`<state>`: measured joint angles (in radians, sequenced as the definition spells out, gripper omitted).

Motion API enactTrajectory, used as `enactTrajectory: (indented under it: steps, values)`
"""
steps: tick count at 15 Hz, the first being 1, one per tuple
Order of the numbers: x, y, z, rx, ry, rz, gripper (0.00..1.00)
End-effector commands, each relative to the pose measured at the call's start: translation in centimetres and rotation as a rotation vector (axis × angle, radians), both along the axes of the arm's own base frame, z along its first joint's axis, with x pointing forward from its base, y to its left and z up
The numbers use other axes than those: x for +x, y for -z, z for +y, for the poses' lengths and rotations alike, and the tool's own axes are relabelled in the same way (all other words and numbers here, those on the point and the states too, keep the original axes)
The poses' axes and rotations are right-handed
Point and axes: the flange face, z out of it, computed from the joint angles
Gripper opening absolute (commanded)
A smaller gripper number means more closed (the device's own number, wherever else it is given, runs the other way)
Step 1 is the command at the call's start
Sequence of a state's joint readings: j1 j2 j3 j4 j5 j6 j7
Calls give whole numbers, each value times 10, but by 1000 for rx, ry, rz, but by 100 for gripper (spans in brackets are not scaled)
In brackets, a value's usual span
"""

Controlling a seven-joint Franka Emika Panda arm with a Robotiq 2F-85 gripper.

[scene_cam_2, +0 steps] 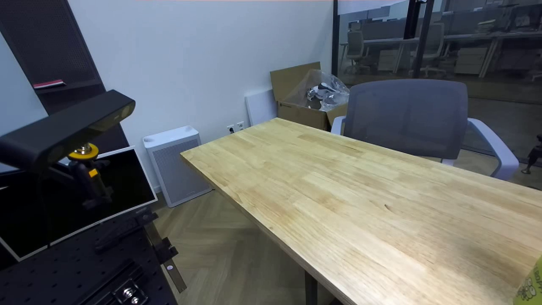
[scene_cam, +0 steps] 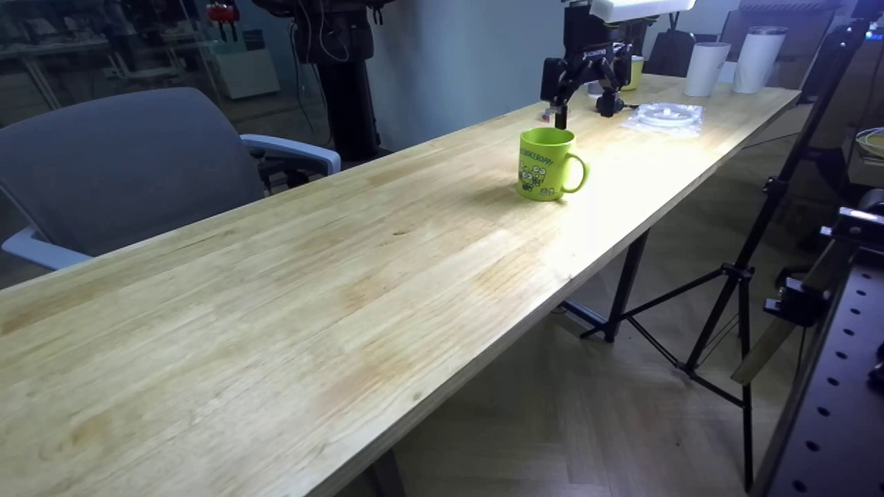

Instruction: Move the mug cup to the right

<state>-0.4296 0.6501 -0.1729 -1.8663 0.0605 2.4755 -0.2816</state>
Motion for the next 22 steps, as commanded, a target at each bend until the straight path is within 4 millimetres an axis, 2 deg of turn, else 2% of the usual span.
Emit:
enactTrajectory:
  steps: [1,4,5,22]
  values:
    - [5,6,-14,-1,21,-13,100]
    - [5,10,-21,-9,26,-2,100]
    - [-1,9,-13,-4,16,4,100]
    - [-2,12,-13,-2,15,9,100]
